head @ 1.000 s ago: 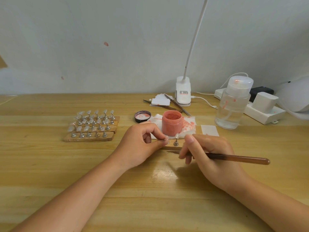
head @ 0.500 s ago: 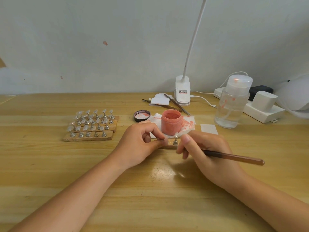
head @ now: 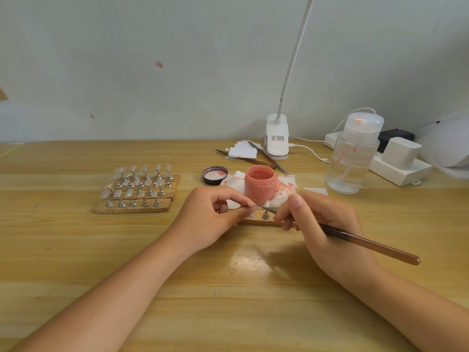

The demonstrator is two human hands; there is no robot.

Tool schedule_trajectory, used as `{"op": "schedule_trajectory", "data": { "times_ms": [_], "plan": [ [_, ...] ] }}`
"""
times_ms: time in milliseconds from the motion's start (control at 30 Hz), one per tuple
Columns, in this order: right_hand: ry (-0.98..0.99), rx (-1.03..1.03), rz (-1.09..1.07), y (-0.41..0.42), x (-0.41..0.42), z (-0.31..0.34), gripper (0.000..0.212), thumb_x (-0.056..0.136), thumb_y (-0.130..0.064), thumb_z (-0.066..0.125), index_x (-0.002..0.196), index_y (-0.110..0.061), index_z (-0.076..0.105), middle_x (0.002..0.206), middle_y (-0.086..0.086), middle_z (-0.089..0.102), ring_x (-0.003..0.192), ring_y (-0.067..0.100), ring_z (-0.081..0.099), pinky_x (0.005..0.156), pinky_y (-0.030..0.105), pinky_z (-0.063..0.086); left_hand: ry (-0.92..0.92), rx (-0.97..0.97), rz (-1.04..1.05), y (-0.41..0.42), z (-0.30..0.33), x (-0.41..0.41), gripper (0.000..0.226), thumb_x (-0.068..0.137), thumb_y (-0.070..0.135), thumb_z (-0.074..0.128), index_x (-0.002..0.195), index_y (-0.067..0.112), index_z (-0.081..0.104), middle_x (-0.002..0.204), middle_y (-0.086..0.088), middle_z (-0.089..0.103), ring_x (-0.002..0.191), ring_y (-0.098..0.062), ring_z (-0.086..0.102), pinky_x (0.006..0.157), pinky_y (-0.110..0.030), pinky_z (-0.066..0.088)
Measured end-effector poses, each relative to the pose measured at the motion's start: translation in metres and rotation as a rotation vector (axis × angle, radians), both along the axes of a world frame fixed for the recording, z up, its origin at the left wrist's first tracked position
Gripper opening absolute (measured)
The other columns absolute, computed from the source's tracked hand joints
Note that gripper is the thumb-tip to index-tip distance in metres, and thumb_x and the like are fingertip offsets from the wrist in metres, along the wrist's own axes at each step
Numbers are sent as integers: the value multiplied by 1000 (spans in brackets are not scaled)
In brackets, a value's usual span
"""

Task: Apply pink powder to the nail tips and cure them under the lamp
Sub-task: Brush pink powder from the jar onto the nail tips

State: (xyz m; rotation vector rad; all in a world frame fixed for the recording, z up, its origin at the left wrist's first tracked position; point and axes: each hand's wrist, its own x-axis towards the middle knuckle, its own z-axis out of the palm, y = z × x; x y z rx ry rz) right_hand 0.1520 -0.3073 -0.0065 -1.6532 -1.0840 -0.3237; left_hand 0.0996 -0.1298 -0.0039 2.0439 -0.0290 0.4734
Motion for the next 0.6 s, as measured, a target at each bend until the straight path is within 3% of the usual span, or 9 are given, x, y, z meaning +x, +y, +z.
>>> {"op": "schedule_trajectory", "data": {
  "times_ms": [133, 300, 467, 600],
  "plan": [
    [15, 3, -40, 2, 1, 0, 39, 89, -38, 41, 68, -17, 65, 60, -19, 58, 63, -1, 60, 57, 8, 43, -25, 32, -39, 0, 1, -1, 24, 74, 8, 72, 72, 32, 70, 78, 9, 68, 54, -10, 45, 54, -14, 37],
    [-31, -26, -67, 5, 0, 1, 27, 87, -39, 44, 72, -26, 62, 60, -25, 56, 65, -5, 58, 58, 6, 40, 3, 30, -46, -2, 2, -1, 17, 75, 6, 70, 81, 21, 73, 83, -7, 70, 56, -10, 42, 51, -10, 32],
    [20, -23, 20, 0, -1, 0, 40, 89, -37, 43, 65, -16, 66, 56, -17, 58, 55, 3, 59, 53, 10, 42, -9, 53, -38, -3, 4, -3, 20, 75, 5, 70, 84, 23, 71, 82, -10, 69, 55, -9, 44, 52, -8, 32],
    [-36, -19, -84, 4, 0, 2, 31, 88, -39, 43, 70, -25, 64, 61, -18, 59, 64, 0, 59, 56, 10, 42, 8, 67, -43, -4, 3, -3, 20, 76, 4, 69, 89, 19, 72, 83, -10, 69, 64, -28, 50, 56, -17, 37]
  ]
}}
